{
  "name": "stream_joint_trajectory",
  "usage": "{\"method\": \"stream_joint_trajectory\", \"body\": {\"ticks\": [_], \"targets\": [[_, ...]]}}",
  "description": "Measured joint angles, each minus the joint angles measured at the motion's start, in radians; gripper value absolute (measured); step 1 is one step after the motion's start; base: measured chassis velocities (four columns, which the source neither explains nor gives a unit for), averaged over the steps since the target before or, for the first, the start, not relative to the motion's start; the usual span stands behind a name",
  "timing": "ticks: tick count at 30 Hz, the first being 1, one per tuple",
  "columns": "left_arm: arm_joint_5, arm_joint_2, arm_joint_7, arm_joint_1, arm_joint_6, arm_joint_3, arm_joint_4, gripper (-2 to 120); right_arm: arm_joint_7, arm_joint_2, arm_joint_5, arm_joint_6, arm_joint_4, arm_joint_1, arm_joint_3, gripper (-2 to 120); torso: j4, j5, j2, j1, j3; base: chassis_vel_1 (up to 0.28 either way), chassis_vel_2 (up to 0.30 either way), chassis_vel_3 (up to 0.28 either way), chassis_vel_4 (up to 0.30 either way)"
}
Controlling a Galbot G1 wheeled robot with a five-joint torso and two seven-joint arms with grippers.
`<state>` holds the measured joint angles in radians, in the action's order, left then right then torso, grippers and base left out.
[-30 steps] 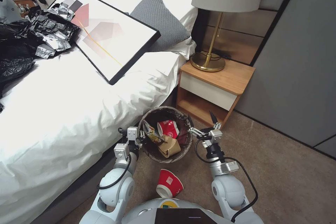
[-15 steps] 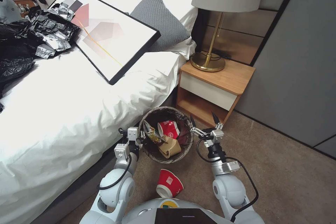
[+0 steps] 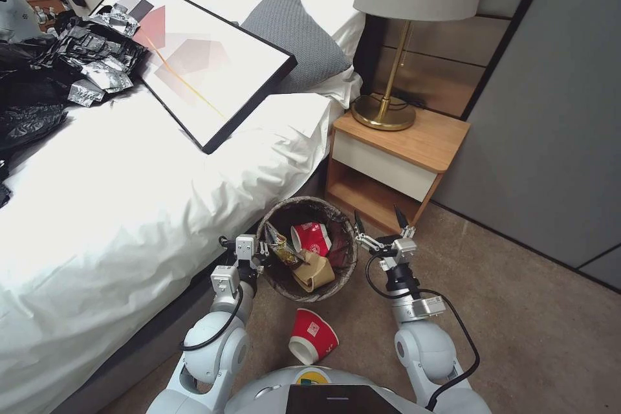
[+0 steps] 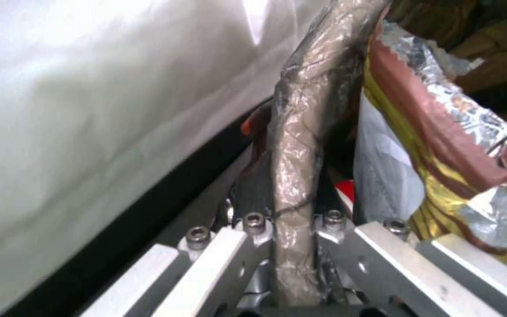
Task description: Pick up the trash bin, then pick up the garbage from the floor and place it into the trash bin.
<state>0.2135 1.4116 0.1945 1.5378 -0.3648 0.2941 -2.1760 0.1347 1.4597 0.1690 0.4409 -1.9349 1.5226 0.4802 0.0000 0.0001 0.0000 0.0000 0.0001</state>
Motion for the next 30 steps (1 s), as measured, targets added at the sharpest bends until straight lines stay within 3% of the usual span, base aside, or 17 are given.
{"method": "stream_joint_trajectory", "body": {"ticks": [10,24,30], "targets": [[0.002,0.0,0.0,-0.002,0.0,0.006,0.0,0,0.001,0.003,0.008,0.003,0.006,-0.007,0.024,100,-0.0004,0.0004,0.0,0.0,0.0,0.203,-0.209,-0.215,0.203],[0.005,0.0,0.0,-0.002,0.0,0.007,0.001,0,0.001,0.006,0.015,0.035,0.026,-0.018,0.037,100,0.0002,0.0,0.0,0.0,0.0,0.317,-0.304,-0.306,0.309],[0.005,0.002,0.0,-0.002,0.001,0.006,0.001,0,0.002,0.006,0.014,0.04,0.026,-0.022,0.039,100,-0.0002,-0.0002,0.0,0.0,0.0,0.105,-0.112,-0.109,0.113]]}}
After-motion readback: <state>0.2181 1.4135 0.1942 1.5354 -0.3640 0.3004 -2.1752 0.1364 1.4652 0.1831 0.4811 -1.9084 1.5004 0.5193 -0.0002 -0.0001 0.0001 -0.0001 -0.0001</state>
